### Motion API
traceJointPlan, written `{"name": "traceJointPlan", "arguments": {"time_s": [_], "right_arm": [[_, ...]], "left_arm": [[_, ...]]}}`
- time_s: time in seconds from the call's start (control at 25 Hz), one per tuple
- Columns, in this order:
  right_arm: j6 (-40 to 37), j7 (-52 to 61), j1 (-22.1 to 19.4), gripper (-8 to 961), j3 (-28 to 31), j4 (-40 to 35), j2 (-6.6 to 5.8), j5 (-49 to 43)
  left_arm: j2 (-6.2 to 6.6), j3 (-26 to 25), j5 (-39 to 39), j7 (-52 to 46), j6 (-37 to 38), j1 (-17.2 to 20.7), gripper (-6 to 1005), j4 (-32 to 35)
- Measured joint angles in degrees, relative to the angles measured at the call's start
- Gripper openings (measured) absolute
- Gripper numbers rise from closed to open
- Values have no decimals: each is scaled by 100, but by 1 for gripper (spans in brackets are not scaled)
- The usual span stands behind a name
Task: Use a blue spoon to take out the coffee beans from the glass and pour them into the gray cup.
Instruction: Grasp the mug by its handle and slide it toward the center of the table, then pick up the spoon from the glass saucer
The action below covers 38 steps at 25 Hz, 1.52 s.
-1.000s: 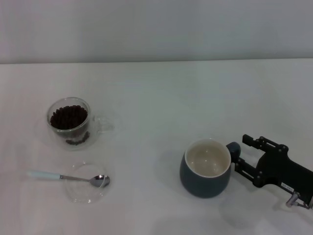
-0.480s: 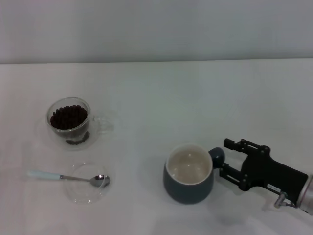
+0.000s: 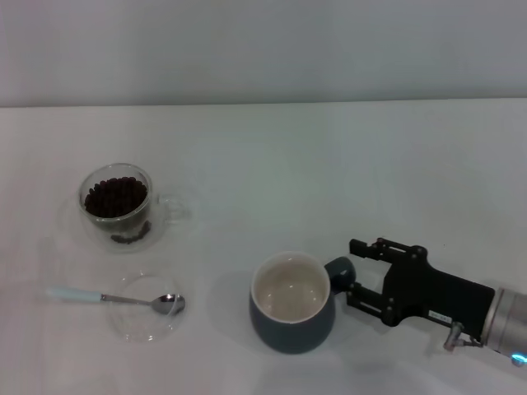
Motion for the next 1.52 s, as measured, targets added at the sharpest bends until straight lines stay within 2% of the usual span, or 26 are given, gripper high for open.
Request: {"name": "traceJointPlan", "arguments": {"time_s": [0.52, 0.96, 1.16, 1.4, 1.52], "right_arm": [[-4, 79, -22, 616, -164, -156, 0, 19], [-190, 14, -217, 616, -151, -162, -90, 142], [-179, -105, -360, 616, 41, -171, -121, 153], [-305, -171, -787, 616, 408, -465, -260, 158], [-556, -195, -1024, 616, 810, -576, -355, 164]], "left_arm": [[-9, 0, 0, 0, 4, 46, 676, -4], [-9, 0, -17, 0, 0, 78, 669, -1], [-9, 0, -22, 0, 0, 85, 666, 5], [-9, 0, -26, -1, 0, 114, 662, -1], [-14, -3, -26, -111, 26, 125, 660, -47]]}}
